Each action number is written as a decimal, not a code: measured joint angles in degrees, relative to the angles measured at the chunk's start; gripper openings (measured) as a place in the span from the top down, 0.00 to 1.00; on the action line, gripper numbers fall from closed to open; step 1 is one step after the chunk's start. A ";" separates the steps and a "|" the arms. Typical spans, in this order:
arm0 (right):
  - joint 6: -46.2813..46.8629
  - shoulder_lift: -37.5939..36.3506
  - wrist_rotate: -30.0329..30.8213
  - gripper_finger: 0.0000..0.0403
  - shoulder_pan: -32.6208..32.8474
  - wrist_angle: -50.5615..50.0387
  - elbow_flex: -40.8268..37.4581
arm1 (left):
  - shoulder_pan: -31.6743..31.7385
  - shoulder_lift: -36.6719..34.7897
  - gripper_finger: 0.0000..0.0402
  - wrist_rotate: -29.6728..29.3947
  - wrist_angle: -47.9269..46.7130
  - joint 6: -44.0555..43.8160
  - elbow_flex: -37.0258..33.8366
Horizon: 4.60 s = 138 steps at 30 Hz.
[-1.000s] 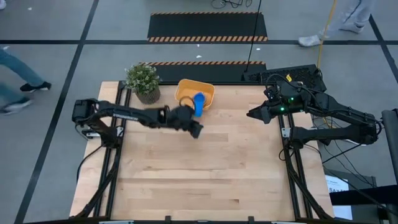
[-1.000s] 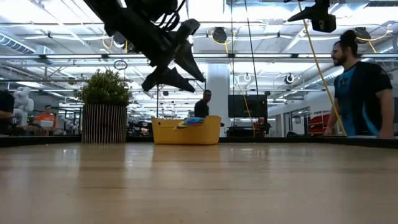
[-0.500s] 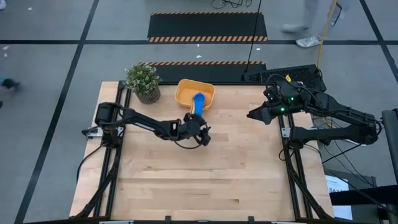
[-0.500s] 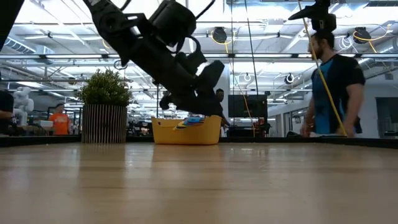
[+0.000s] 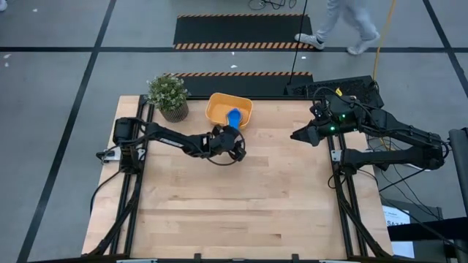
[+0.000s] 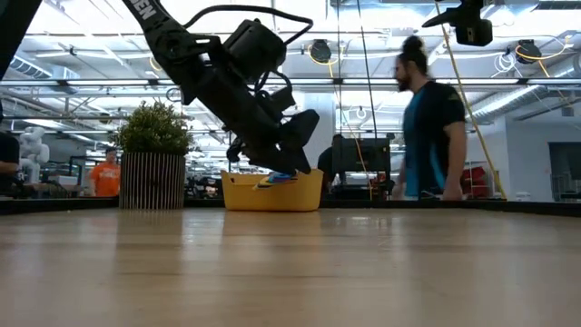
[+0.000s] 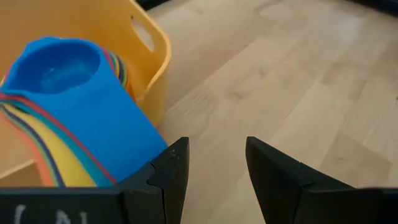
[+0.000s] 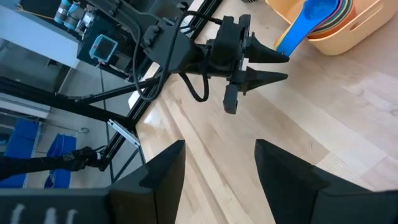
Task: Nest measuring cups in basket
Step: Put the stacked measuring cups into the yellow bin, then return to Home Position
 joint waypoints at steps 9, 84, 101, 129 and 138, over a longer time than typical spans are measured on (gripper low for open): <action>0.05 -0.01 0.01 0.54 0.00 -0.02 0.00 | -0.07 -1.89 0.60 -4.45 -8.51 0.77 -0.01; -5.94 -0.02 -4.37 0.89 0.04 0.00 0.01 | 6.59 -3.02 0.96 1.77 -13.10 2.01 -0.02; -6.00 -0.02 -4.41 0.89 0.04 0.00 0.00 | 11.63 -3.02 0.96 -2.42 -16.21 1.49 -0.02; -7.69 0.00 -4.50 0.89 0.04 -0.90 0.00 | 15.38 -6.85 0.96 -2.08 -15.98 -8.57 0.00; -8.08 0.00 -4.50 0.89 0.04 -0.85 0.00 | 15.13 -11.39 0.96 4.35 -20.04 -12.97 0.03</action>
